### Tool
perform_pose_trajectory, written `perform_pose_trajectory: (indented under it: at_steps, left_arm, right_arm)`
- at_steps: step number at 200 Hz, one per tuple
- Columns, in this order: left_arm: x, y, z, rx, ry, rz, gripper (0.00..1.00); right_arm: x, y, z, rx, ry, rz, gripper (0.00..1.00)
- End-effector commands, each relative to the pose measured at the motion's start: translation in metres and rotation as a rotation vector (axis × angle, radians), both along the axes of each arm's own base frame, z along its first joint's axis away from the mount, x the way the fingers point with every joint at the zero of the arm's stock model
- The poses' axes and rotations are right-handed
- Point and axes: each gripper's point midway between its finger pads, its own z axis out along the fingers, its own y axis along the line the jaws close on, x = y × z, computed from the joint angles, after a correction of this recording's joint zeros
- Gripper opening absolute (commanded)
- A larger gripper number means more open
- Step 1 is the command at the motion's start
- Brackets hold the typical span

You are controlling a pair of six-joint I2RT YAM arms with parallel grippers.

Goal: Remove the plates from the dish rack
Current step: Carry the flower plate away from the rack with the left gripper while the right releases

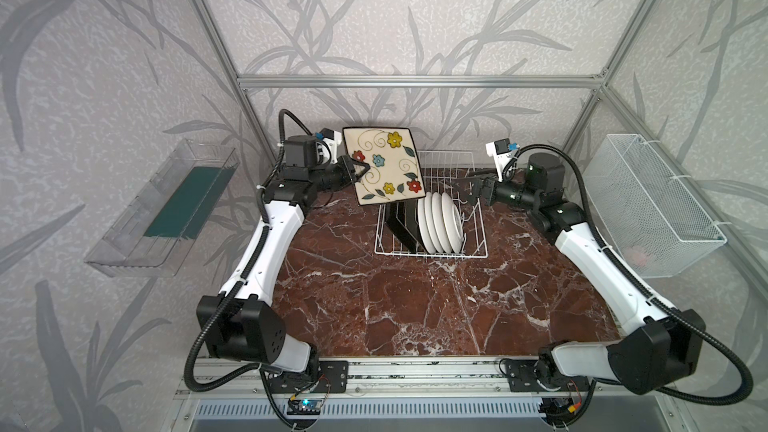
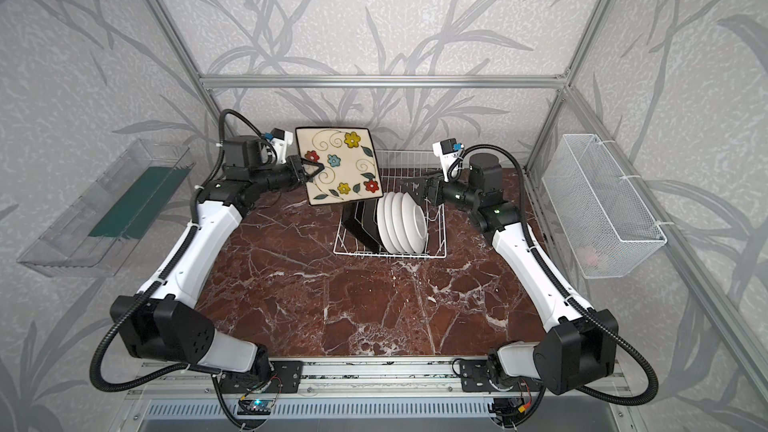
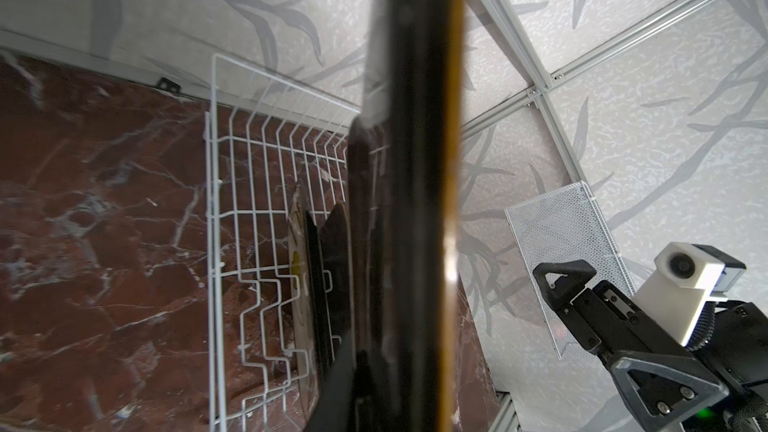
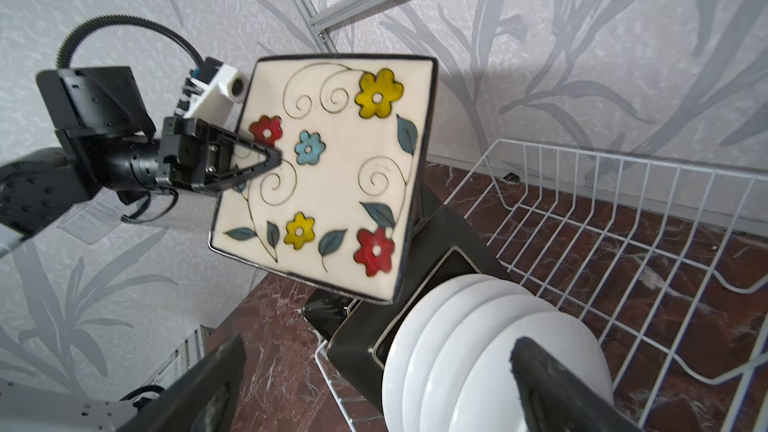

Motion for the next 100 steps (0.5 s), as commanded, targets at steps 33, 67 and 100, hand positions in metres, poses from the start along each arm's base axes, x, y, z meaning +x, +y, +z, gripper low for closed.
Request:
perform_pose_trajectory:
  at_steps: [33, 67, 100]
  left_arm:
    - [-0.034, 0.047, 0.11, 0.167, -0.291, 0.044, 0.0]
    - [-0.032, 0.072, 0.083, 0.319, -0.206, 0.096, 0.0]
    - [-0.025, 0.093, 0.046, 0.423, -0.093, 0.13, 0.0]
  right_arm:
    - [-0.011, -0.002, -0.009, -0.066, -0.01, 0.022, 0.99]
    - [-0.021, 0.0, -0.008, -0.108, -0.059, 0.032, 0.99]
    - [-0.033, 0.01, -0.012, -0.128, -0.076, 0.083, 0.99]
